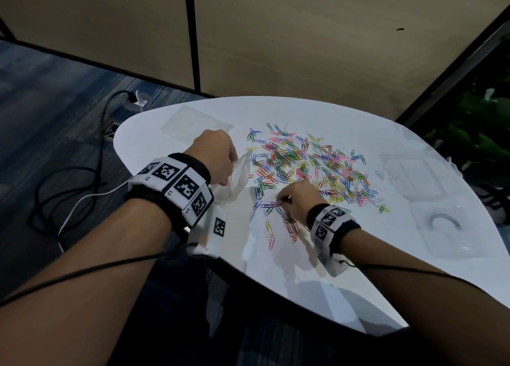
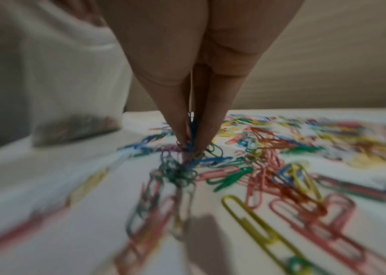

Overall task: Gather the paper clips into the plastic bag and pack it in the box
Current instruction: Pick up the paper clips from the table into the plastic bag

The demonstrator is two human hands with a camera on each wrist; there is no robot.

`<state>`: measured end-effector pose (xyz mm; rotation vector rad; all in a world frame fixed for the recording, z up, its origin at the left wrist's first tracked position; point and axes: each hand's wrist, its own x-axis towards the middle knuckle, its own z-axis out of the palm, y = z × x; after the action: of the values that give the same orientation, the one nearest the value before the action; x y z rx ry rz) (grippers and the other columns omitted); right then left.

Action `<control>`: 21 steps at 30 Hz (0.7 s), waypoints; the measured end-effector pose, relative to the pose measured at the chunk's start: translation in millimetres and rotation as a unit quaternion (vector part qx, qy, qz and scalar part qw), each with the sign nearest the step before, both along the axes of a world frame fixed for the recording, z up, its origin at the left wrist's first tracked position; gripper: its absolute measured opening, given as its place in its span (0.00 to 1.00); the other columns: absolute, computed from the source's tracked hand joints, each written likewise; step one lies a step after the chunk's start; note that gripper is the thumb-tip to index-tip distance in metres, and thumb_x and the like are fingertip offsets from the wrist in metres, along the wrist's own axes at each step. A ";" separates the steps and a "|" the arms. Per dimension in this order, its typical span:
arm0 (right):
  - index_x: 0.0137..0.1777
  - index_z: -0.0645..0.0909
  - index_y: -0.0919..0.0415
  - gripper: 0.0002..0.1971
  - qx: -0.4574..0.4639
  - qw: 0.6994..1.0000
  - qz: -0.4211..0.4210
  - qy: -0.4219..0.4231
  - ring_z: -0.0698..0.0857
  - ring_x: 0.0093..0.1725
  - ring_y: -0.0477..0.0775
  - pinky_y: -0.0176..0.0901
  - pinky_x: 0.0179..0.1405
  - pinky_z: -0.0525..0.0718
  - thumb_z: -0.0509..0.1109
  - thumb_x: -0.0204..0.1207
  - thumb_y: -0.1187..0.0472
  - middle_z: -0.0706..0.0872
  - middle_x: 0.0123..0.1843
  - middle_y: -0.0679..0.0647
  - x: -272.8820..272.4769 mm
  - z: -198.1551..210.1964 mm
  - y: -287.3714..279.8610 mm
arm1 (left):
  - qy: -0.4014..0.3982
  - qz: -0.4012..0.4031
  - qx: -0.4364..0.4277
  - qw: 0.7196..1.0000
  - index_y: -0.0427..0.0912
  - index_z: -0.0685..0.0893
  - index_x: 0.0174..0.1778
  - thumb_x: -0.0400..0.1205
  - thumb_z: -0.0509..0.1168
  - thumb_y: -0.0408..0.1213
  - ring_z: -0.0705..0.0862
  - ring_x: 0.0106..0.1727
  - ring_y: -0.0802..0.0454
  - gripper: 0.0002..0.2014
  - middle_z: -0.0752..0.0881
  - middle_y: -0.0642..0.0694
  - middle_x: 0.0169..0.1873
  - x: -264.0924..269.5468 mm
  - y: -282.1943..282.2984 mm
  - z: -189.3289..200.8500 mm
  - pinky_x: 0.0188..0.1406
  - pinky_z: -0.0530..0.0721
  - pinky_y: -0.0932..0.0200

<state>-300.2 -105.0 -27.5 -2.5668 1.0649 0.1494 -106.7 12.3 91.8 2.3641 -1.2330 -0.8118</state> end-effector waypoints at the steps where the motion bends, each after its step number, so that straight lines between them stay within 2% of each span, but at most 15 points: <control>1: 0.51 0.92 0.61 0.08 0.036 0.997 -0.061 -0.035 0.90 0.47 0.54 0.44 0.54 0.89 0.74 0.75 0.67 0.93 0.47 0.55 -3.8 4.9 -3.9 | 0.002 -0.001 0.001 1.000 0.37 0.89 0.57 0.83 0.64 0.24 0.95 0.38 0.44 0.12 0.92 0.40 0.39 -0.9 -0.1 0.4 0.52 0.94 0.49; 3: 0.48 0.92 0.60 0.07 0.137 0.966 -0.188 -0.111 0.91 0.44 0.51 0.43 0.53 0.89 0.80 0.71 0.65 0.93 0.45 0.54 -11.7 15.7 -11.8 | 0.007 -0.002 0.007 1.000 0.37 0.89 0.57 0.83 0.64 0.24 0.96 0.39 0.43 0.12 0.91 0.40 0.38 -2.5 -0.9 1.1 0.52 0.94 0.48; 5: 0.45 0.91 0.60 0.07 0.261 0.902 -0.276 -0.207 0.92 0.44 0.57 0.49 0.53 0.90 0.81 0.69 0.69 0.93 0.44 0.58 -16.1 29.6 -15.6 | 0.008 -0.006 0.011 1.000 0.37 0.89 0.57 0.83 0.64 0.24 0.96 0.39 0.43 0.12 0.91 0.40 0.37 -4.1 -2.8 1.7 0.52 0.94 0.48; 7: 0.44 0.90 0.65 0.07 0.356 0.831 -0.301 -0.303 0.92 0.43 0.60 0.51 0.53 0.91 0.79 0.68 0.74 0.92 0.42 0.62 -14.7 47.3 -13.2 | 0.006 -0.016 0.015 1.000 0.36 0.90 0.57 0.83 0.63 0.24 0.96 0.39 0.43 0.13 0.92 0.40 0.36 -6.5 -4.3 1.7 0.52 0.94 0.48; 8: 0.46 0.89 0.68 0.08 0.383 0.808 -0.294 -0.337 0.91 0.42 0.60 0.49 0.51 0.91 0.78 0.69 0.76 0.91 0.42 0.63 -12.1 55.0 -10.6 | 0.004 -0.022 0.017 1.000 0.36 0.90 0.57 0.82 0.63 0.23 0.96 0.38 0.43 0.13 0.92 0.39 0.36 -8.4 -5.1 1.7 0.52 0.94 0.48; 9: 0.48 0.88 0.70 0.09 0.397 0.797 -0.281 -0.359 0.91 0.41 0.60 0.47 0.50 0.91 0.78 0.69 0.76 0.91 0.42 0.64 -8.3 63.8 -6.2 | 0.001 -0.029 0.019 0.999 0.36 0.90 0.57 0.82 0.64 0.23 0.96 0.38 0.44 0.13 0.93 0.39 0.36 -10.7 -6.2 1.5 0.52 0.94 0.48; 11: 0.50 0.88 0.71 0.10 0.393 0.801 -0.248 -0.378 0.91 0.40 0.59 0.47 0.50 0.92 0.78 0.69 0.77 0.91 0.42 0.65 2.0 76.8 6.0 | -0.002 -0.039 0.020 0.999 0.36 0.90 0.56 0.82 0.64 0.24 0.96 0.38 0.44 0.12 0.92 0.39 0.35 -15.2 -8.2 0.6 0.53 0.94 0.48; 14: 0.45 0.88 0.70 0.07 0.395 0.812 -0.221 -0.367 0.90 0.39 0.60 0.49 0.50 0.92 0.77 0.69 0.78 0.90 0.41 0.66 18.1 82.4 25.2 | -0.001 -0.049 0.017 0.999 0.38 0.90 0.53 0.82 0.65 0.24 0.95 0.38 0.45 0.11 0.90 0.43 0.31 -22.4 -10.5 -0.7 0.53 0.93 0.49; 16: 0.42 0.87 0.69 0.06 0.422 0.806 -0.217 -0.354 0.90 0.36 0.59 0.47 0.49 0.92 0.75 0.71 0.79 0.89 0.39 0.66 26.8 79.9 36.4 | 0.000 -0.055 0.008 0.998 0.39 0.92 0.50 0.79 0.69 0.24 0.95 0.40 0.44 0.10 0.92 0.41 0.34 -25.7 -12.2 -1.7 0.53 0.93 0.49; 18: 0.41 0.87 0.68 0.09 0.440 0.793 -0.232 -0.350 0.90 0.31 0.53 0.40 0.41 0.92 0.71 0.74 0.80 0.89 0.36 0.63 33.4 77.8 44.7 | -0.001 -0.061 0.000 0.998 0.40 0.94 0.48 0.75 0.74 0.25 0.94 0.45 0.42 0.10 0.94 0.38 0.41 -27.8 -12.9 -2.9 0.54 0.93 0.48; 20: 0.43 0.87 0.72 0.09 0.452 0.779 -0.263 -0.347 0.88 0.27 0.50 0.34 0.35 0.90 0.67 0.75 0.82 0.88 0.35 0.63 37.8 75.4 48.5 | 0.001 -0.061 -0.013 0.998 0.40 0.95 0.49 0.77 0.74 0.28 0.94 0.46 0.42 0.08 0.94 0.38 0.44 -30.0 -12.9 -3.8 0.54 0.93 0.49; 21: 0.45 0.86 0.75 0.09 0.451 0.779 -0.274 -0.338 0.88 0.28 0.52 0.35 0.35 0.90 0.65 0.75 0.82 0.87 0.36 0.63 40.1 74.5 49.5 | 0.004 -0.063 -0.020 0.998 0.40 0.95 0.49 0.79 0.72 0.29 0.94 0.45 0.43 0.07 0.94 0.39 0.44 -31.1 -13.0 -4.2 0.54 0.93 0.50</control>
<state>-260.1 -55.5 47.1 -1.2109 1.0235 -0.3222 -137.8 -0.7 87.6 2.2683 -1.3929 -0.8271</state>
